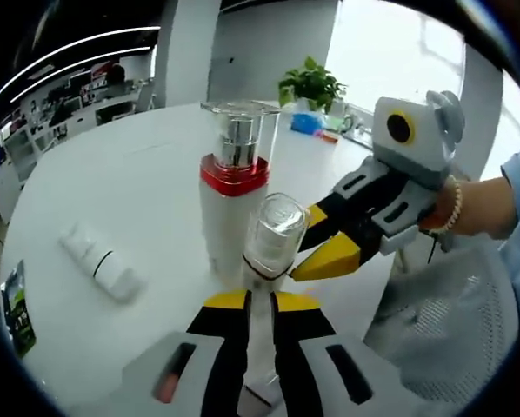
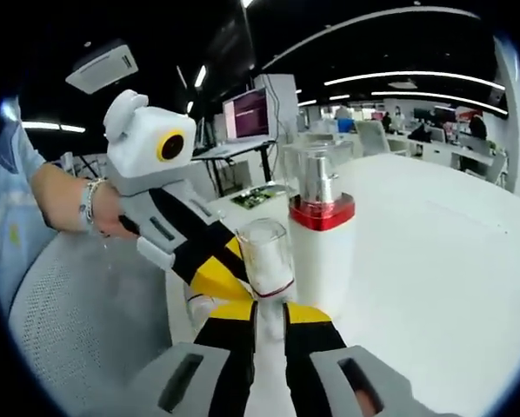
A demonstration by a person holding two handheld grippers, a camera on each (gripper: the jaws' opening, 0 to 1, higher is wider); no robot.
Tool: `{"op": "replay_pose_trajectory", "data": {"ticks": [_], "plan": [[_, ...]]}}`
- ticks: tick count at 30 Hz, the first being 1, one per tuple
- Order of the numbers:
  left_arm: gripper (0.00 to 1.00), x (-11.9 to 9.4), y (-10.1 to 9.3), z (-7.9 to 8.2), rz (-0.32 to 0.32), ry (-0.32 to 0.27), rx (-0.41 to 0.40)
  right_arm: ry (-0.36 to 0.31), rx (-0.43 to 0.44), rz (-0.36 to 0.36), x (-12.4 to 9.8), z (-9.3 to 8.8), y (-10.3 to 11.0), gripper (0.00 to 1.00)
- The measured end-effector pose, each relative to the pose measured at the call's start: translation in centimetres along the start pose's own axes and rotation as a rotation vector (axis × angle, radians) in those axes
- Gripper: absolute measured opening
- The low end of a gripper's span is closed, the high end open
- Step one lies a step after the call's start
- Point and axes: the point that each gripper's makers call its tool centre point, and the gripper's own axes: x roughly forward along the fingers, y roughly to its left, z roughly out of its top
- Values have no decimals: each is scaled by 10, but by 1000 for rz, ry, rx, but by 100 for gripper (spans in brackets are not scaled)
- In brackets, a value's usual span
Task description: Arrange the skincare products in the storage area until every visible bottle or jar stands upright without overlapping.
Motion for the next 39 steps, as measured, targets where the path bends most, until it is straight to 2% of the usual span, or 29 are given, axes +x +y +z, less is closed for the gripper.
{"op": "replay_pose_trajectory", "data": {"ticks": [21, 27, 29, 35, 37, 39], "plan": [[4, 5, 0, 4, 0, -12, -8, 6, -12, -18, -2, 1, -3, 6], [5, -2, 2, 4, 2, -13, -7, 16, -18, -27, -5, -2, -4, 7], [5, -9, 6, 5, 12, -23, -15, 20, -17, -38, -9, -4, -7, 7], [7, -42, 36, 10, 73, -83, -128, 16, 5, -120, -27, -4, -32, 6], [8, -57, 49, 10, 104, -98, -139, 5, 19, -150, -33, -1, -41, 6], [10, -75, 69, 4, 165, -93, -140, -13, 34, -194, -42, 5, -53, 6]]}}
